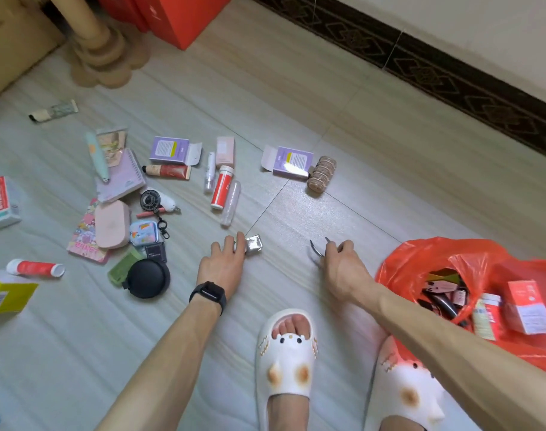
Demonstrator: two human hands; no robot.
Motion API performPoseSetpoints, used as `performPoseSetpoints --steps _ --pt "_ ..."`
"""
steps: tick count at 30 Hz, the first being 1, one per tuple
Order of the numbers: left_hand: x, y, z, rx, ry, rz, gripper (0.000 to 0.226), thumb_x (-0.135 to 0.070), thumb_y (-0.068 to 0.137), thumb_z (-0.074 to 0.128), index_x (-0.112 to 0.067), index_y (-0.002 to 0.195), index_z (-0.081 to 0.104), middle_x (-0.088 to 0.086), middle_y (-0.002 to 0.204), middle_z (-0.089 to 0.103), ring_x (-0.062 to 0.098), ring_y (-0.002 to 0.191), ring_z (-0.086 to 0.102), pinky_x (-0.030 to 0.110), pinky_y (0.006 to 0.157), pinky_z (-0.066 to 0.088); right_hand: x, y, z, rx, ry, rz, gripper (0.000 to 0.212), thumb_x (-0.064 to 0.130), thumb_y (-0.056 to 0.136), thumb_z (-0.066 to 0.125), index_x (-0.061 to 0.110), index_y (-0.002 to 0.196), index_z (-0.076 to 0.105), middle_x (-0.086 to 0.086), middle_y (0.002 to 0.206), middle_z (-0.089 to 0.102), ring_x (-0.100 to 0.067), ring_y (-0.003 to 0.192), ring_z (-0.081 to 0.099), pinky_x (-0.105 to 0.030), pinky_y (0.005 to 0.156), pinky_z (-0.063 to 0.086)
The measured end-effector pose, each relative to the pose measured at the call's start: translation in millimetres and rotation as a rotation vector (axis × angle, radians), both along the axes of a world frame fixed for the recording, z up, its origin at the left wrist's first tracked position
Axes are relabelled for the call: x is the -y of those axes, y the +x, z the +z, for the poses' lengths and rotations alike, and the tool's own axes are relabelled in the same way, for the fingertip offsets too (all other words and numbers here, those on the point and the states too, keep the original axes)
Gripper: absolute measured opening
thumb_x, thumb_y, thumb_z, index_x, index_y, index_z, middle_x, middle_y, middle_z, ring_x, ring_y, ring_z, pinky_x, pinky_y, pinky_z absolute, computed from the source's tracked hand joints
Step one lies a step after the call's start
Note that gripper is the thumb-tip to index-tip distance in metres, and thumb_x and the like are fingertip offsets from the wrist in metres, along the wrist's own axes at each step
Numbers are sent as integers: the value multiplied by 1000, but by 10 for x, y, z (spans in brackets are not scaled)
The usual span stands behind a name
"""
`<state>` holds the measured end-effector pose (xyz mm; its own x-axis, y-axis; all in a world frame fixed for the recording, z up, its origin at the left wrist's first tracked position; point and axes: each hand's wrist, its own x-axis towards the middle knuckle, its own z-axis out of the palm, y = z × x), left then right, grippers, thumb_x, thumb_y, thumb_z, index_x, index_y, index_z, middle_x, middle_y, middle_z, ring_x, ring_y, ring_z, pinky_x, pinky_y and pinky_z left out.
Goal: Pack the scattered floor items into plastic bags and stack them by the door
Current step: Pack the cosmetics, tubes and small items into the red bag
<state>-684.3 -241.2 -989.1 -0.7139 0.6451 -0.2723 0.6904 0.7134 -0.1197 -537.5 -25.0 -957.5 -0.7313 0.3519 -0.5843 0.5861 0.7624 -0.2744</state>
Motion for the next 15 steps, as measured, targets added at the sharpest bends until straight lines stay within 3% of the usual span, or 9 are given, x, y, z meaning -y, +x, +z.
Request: performPoseSetpoints --steps 3,5,7,10,12,15 --pt "-35 57 -6 90 84 113 44 -22 83 75 -14 121 56 13 91 50 31 61 51 30 38 34 -142 -258 277 92 -184 -85 18 21 102 37 8 113 41 -24 114 47 -34 87 51 -36 75 41" --pt "-99 90 21 201 120 226 32 -25 97 55 -21 127 43 11 100 40 31 64 50 39 48 42 -252 -349 539 54 -284 -139 16 28 101 41 12 102 45 -16 103 57 -27 81 49 -32 67 37" --pt "-161 133 55 305 180 348 25 -26 102 38 -22 127 38 8 102 30 30 64 47 40 59 44 -380 -345 792 -8 -470 -295 19 30 101 46 12 98 50 -8 89 58 -20 70 52 -27 57 40" --pt "-337 165 229 444 274 497 27 -34 104 33 -16 124 38 10 107 35 36 71 52 41 69 46 -593 -193 1167 -151 -768 -609 16 25 101 52 11 94 53 -7 84 59 -13 65 51 -21 55 43" --pt "-546 198 383 481 299 444 32 -35 103 35 -12 125 38 16 114 40 43 83 57 48 77 49 -767 8 1389 -263 -906 -781 16 20 102 50 13 88 50 -2 69 60 -13 64 48 -22 57 40" --pt "-990 317 744 537 294 223 32 -33 103 38 -12 127 40 17 116 44 44 89 58 41 75 45 -1037 521 1651 -417 -990 -980 13 17 103 47 12 92 49 0 52 45 -16 66 49 -24 59 36"
